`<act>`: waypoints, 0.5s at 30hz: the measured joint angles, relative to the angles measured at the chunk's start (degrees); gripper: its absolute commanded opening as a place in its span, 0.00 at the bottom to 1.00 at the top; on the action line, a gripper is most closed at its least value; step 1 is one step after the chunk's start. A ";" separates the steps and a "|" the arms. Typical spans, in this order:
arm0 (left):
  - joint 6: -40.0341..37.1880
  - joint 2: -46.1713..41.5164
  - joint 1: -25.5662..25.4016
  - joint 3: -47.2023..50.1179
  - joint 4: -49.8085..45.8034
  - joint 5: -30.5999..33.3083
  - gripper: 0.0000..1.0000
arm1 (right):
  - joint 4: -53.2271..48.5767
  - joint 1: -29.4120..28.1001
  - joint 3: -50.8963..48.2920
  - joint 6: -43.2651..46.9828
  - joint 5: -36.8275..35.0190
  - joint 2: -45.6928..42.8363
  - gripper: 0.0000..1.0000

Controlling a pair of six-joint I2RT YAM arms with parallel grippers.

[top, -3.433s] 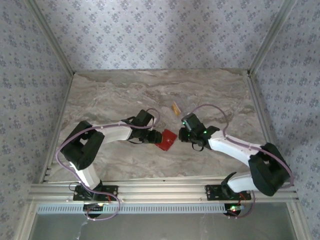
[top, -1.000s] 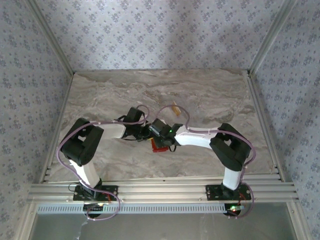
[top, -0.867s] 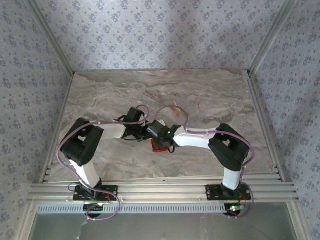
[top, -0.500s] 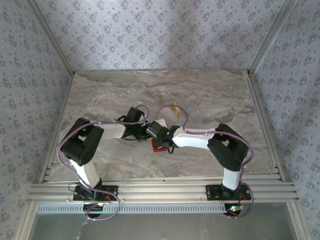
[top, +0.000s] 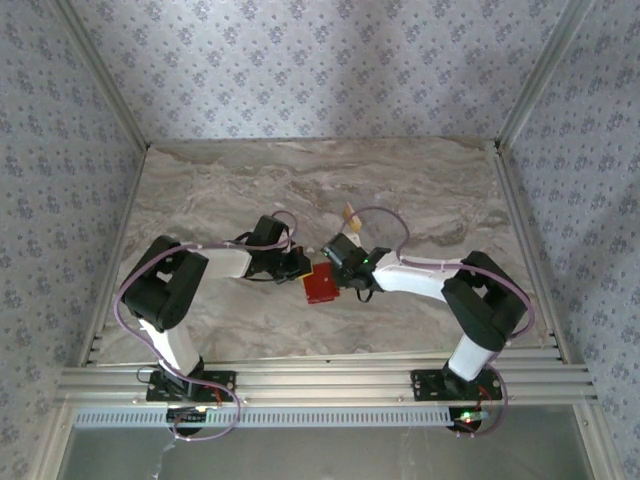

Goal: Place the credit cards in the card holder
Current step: Open the button on the card holder.

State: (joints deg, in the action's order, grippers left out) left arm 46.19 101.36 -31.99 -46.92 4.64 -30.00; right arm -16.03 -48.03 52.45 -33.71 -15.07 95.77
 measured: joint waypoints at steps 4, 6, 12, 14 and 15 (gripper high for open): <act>0.00 0.00 0.00 0.00 -0.02 0.00 0.00 | -1.22 0.28 -1.07 -2.32 -4.20 0.02 0.32; 0.00 0.00 0.00 0.00 0.00 0.00 0.00 | -1.77 0.02 -1.16 -3.34 -6.86 -0.11 0.38; 0.00 0.00 0.00 0.00 0.00 0.00 0.00 | -6.16 -3.37 0.09 -4.24 -11.91 -3.26 0.46; 0.00 0.00 0.00 0.00 0.00 0.00 0.00 | -6.54 -4.46 1.75 -3.32 -10.71 -4.07 0.39; 0.00 0.00 0.00 0.00 0.00 0.00 0.00 | -6.34 -4.90 2.84 -2.84 -9.20 -4.22 0.35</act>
State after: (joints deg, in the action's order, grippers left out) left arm 46.19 101.36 -31.99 -46.92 4.64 -30.00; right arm -22.37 -52.93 55.29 -36.56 -24.27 91.55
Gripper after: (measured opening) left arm 0.043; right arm 0.391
